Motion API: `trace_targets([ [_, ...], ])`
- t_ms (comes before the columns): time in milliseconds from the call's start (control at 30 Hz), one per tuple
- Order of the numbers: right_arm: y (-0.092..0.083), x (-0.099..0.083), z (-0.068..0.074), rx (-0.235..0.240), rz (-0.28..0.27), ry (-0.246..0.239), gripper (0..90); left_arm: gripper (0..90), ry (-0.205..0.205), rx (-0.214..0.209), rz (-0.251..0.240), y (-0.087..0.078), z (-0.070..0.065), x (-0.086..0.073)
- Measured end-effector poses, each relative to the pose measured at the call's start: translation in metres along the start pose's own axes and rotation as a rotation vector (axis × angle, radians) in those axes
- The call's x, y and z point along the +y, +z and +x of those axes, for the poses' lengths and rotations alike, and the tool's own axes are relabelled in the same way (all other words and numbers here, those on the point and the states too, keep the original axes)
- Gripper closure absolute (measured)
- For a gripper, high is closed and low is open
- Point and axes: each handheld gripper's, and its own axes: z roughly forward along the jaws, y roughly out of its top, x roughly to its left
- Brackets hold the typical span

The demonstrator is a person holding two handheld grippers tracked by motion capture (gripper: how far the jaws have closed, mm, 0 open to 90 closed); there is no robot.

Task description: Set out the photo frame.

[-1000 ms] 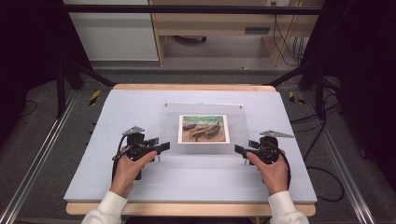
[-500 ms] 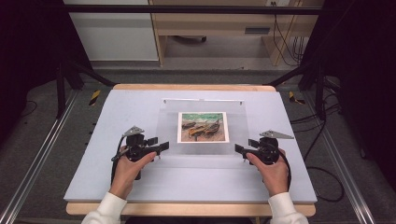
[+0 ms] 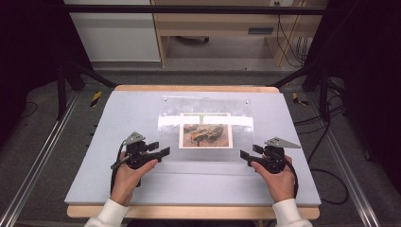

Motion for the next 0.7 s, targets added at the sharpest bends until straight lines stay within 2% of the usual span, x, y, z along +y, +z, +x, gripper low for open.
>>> trace_targets([
  [567,-0.012,-0.008,0.008,-0.026,-0.015,-0.026,44.5,42.9,0.041,0.018,0.001,-0.011,-0.006,-0.006],
  [700,-0.014,-0.009,0.008,-0.028,-0.013,-0.034,45.7,44.0,0.04,0.024,-0.006,-0.012,-0.008,-0.008],
])
